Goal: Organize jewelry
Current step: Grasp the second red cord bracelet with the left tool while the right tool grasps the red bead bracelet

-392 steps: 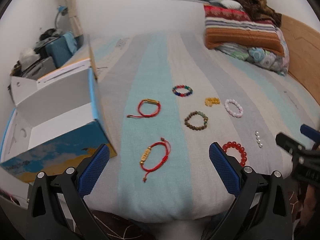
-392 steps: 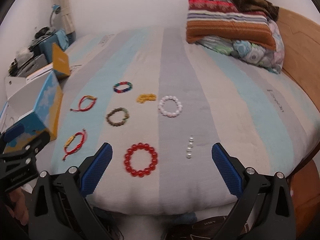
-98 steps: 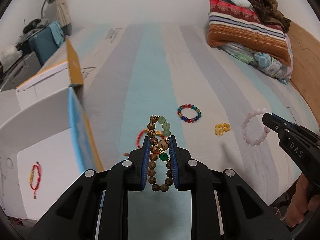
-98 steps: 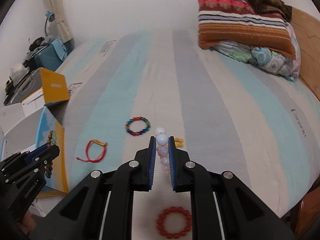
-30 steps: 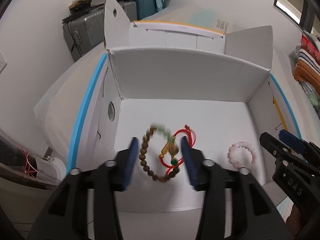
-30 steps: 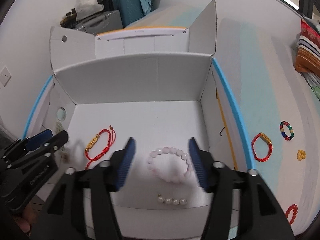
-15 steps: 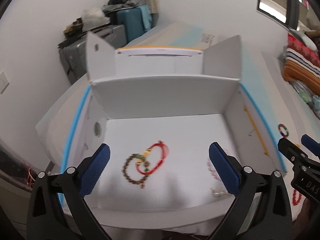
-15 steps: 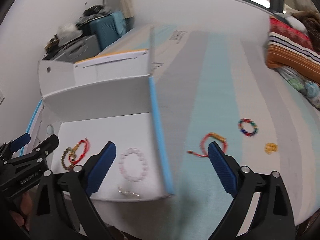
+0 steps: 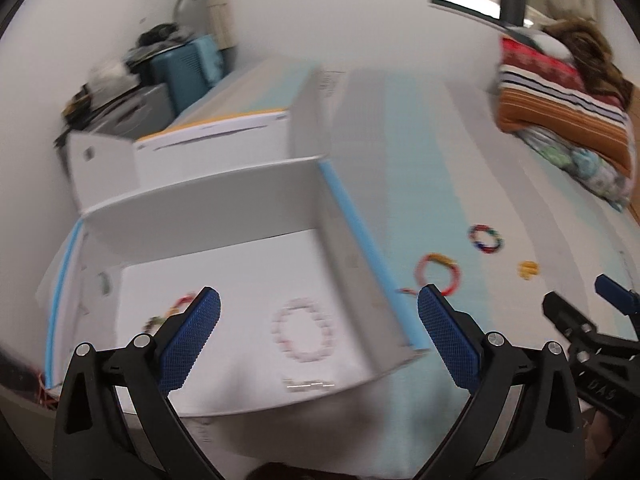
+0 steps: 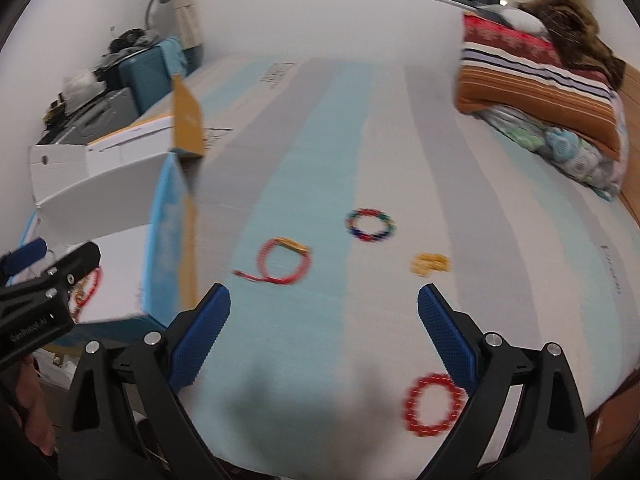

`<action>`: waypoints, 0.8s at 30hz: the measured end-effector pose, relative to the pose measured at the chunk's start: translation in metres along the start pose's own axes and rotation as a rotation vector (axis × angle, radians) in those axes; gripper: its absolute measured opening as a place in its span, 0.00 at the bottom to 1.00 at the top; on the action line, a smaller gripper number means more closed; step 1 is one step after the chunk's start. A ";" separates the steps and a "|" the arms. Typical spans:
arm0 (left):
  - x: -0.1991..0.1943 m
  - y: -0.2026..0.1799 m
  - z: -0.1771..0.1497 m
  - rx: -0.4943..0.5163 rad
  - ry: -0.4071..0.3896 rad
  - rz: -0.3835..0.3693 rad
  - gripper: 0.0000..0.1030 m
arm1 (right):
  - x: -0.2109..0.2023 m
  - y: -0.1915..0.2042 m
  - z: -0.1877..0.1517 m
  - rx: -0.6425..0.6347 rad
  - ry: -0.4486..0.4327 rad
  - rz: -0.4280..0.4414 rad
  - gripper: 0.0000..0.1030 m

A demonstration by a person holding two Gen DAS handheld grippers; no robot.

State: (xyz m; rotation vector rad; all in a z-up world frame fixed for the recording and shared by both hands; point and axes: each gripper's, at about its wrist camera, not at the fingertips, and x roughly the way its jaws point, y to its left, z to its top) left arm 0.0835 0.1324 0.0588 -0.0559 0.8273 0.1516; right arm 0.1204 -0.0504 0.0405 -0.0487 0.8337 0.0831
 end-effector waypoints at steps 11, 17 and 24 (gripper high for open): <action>0.021 -0.139 0.009 0.134 0.030 -0.185 0.95 | 0.008 -0.103 -0.036 0.079 0.068 -0.092 0.88; 0.068 -0.179 0.001 0.184 0.082 -0.165 0.95 | 0.029 -0.131 -0.061 0.102 0.120 -0.107 0.88; 0.128 -0.188 -0.016 0.176 0.142 -0.170 0.94 | 0.073 -0.145 -0.088 0.127 0.205 -0.085 0.88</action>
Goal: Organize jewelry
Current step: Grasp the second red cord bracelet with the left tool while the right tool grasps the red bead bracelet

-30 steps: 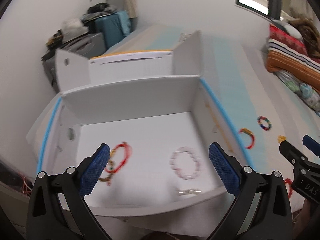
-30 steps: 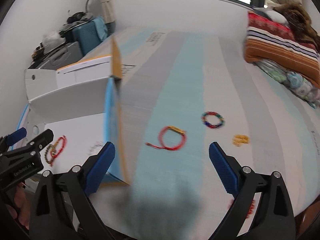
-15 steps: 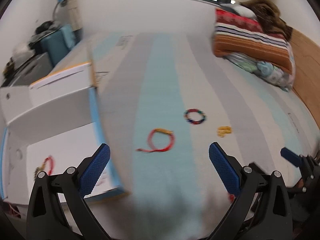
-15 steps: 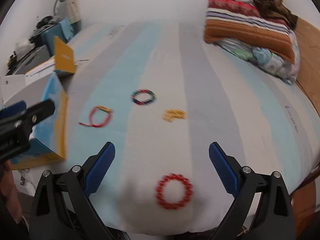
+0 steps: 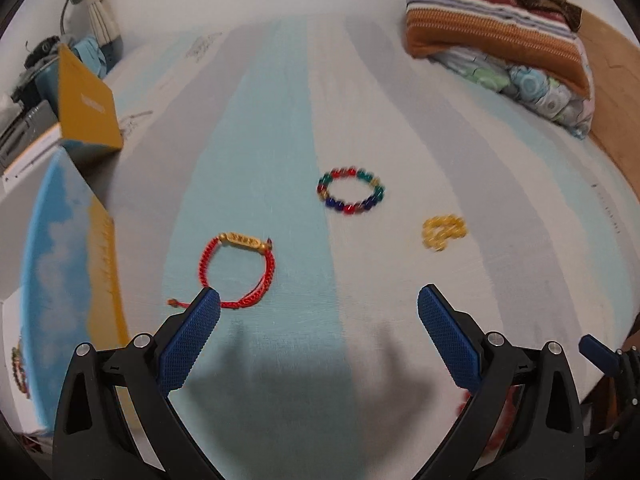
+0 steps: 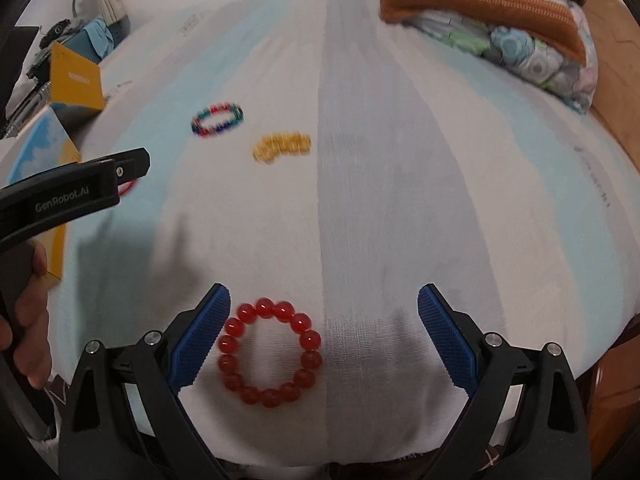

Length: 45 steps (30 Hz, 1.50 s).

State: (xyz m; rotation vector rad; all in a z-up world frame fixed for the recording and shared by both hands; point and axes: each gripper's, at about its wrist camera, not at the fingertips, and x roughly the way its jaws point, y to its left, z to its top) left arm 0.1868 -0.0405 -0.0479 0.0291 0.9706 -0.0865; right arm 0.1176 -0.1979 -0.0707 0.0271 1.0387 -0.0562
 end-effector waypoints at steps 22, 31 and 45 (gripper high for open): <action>0.062 0.028 -0.001 -0.034 0.083 0.054 0.86 | 0.034 0.011 -0.024 -0.077 0.072 -0.004 0.62; 0.054 0.021 -0.006 0.002 0.106 0.029 0.33 | 0.032 0.017 -0.027 -0.090 0.060 -0.019 0.25; 0.045 0.019 -0.007 0.030 0.095 -0.021 0.05 | 0.027 0.016 -0.024 -0.057 0.018 -0.023 0.13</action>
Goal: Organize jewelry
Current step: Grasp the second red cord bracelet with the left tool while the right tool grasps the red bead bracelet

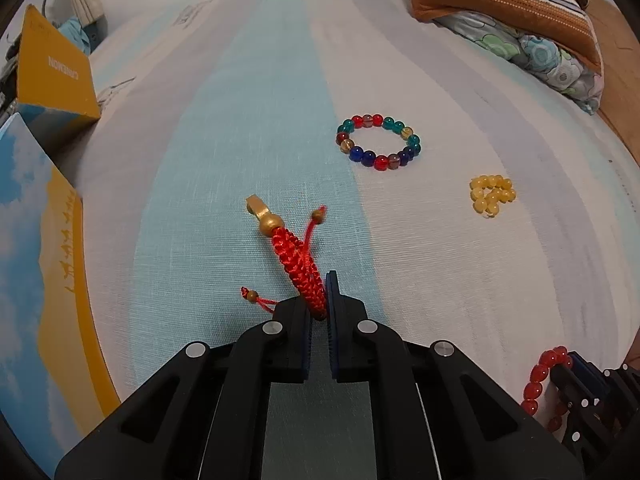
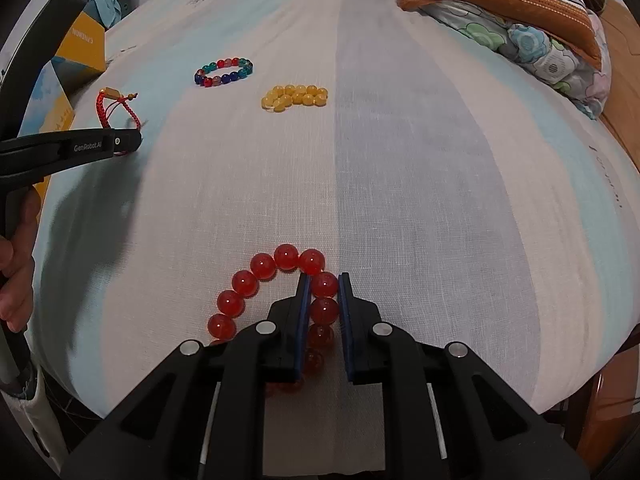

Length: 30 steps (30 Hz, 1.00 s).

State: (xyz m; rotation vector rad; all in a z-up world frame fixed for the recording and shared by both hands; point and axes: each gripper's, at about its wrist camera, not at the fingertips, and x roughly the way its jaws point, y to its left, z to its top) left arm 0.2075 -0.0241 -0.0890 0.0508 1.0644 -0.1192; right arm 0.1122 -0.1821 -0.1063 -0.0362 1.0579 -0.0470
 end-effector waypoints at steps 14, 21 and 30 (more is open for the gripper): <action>-0.017 0.000 0.006 -0.004 0.041 -0.016 0.05 | -0.014 -0.008 0.008 0.038 -0.009 0.062 0.13; -0.038 -0.001 0.007 0.005 0.047 0.004 0.05 | -0.024 -0.013 0.019 0.060 -0.012 0.060 0.13; -0.065 -0.003 0.006 0.028 0.053 0.034 0.05 | -0.037 -0.013 0.032 0.069 -0.004 0.070 0.13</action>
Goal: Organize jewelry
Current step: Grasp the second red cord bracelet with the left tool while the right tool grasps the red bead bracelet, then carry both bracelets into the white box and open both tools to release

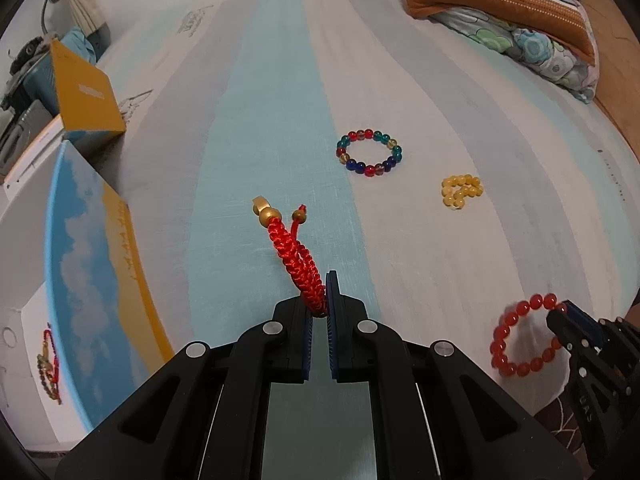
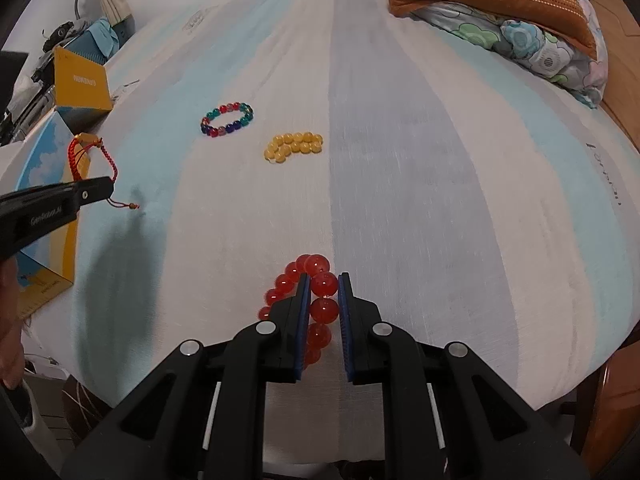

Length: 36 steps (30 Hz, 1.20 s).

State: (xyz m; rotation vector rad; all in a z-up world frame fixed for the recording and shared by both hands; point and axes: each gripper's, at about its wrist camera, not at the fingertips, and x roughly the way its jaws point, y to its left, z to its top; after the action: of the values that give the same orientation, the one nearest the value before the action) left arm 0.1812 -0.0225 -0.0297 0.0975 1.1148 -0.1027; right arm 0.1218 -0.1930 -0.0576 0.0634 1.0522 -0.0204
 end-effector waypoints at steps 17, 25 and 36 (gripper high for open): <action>-0.060 0.037 -0.004 -0.039 -0.059 0.032 0.06 | -0.027 0.042 0.038 -0.020 -0.002 0.010 0.13; -0.092 0.062 -0.002 -0.064 -0.097 0.054 0.06 | -0.056 0.071 0.061 -0.052 -0.047 0.012 0.13; -0.136 0.114 -0.012 -0.140 -0.143 0.107 0.06 | -0.094 0.137 0.087 -0.132 -0.108 0.055 0.13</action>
State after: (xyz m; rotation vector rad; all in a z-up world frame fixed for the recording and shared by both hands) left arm 0.1261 0.0962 0.0909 0.0244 0.9689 0.0633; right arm 0.1576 -0.0632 0.0728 -0.0279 0.9417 0.0941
